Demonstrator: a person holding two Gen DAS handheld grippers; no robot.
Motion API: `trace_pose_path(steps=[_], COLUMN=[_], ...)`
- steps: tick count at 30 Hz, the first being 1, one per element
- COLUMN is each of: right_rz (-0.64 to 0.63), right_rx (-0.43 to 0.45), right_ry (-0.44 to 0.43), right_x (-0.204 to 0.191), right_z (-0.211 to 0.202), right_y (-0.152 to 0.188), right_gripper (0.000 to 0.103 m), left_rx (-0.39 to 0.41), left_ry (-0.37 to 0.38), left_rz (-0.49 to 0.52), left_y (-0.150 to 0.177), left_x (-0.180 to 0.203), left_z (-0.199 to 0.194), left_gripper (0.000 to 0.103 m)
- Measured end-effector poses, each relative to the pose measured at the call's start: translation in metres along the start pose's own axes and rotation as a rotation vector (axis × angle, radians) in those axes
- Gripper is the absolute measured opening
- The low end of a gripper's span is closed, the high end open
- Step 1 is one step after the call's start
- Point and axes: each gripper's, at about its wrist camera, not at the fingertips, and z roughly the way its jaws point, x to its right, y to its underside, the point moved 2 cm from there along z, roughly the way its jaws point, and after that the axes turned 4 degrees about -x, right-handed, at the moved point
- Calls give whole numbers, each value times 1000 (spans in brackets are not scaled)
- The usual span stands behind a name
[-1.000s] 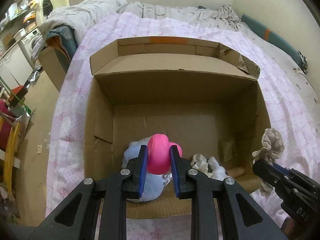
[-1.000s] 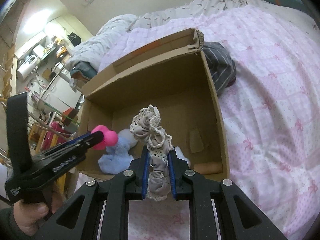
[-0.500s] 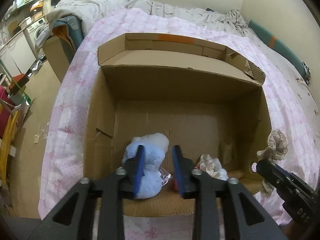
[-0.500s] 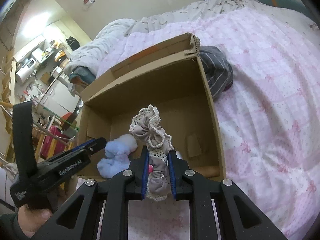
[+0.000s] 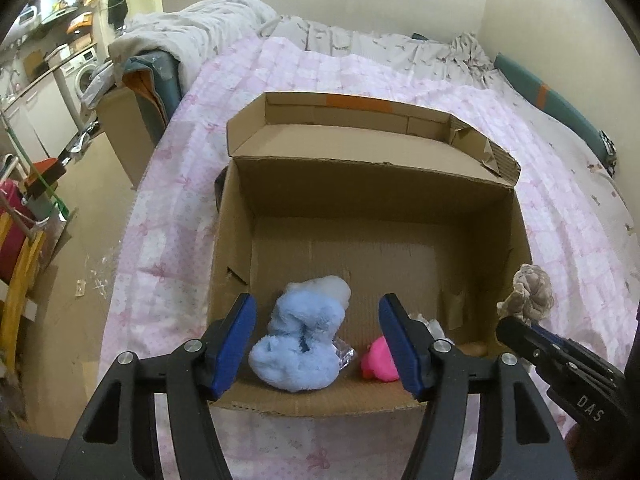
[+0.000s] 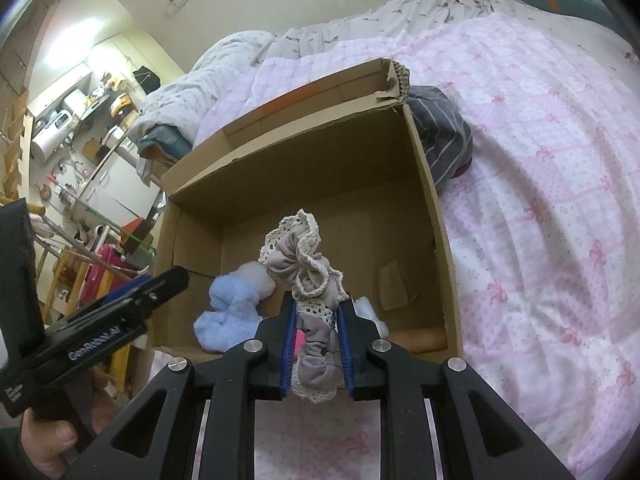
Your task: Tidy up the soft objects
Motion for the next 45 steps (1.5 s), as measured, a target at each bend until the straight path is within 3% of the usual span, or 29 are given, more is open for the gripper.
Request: trace_pose_path(steps=[3, 4, 5, 12, 15, 18, 20, 26, 32, 38, 42, 45], right_rz=[-7, -11, -14, -58, -128, -136, -123, -167, -237, -256, -264, -235], right_rx=[21, 31, 48, 134, 204, 239, 261, 297, 329, 344, 308, 305], right_ry=[-5, -3, -7, -40, -3, 22, 20, 80, 108, 141, 204, 198], right_x=[-3, -4, -6, -28, -44, -51, -52, -61, -72, -66, -63, -58], right_z=[-4, -6, -9, -39, -63, -80, -91, -111, -123, -114, -99, -95], right_y=[-1, -1, -1, 0, 2, 6, 9, 24, 44, 68, 65, 63], right_gripper=[43, 63, 71, 72, 78, 90, 103, 103, 103, 103, 103, 103], left_rx=[14, 25, 33, 113, 159, 197, 213, 234, 258, 280, 272, 267], left_ry=[4, 3, 2, 6, 16, 17, 17, 33, 23, 28, 22, 27], left_rz=[4, 11, 17, 35, 30, 39, 44, 46, 52, 37, 39, 29], left_y=[1, 1, 2, 8, 12, 19, 24, 47, 77, 82, 82, 81], left_x=[-3, -3, -3, -12, -19, -25, -28, -36, -39, -43, -44, -47], left_z=[-7, -10, -13, -51, -72, -91, -101, -119, -117, -112, -107, -105], left_gripper=[61, 61, 61, 61, 61, 61, 69, 93, 96, 100, 103, 103])
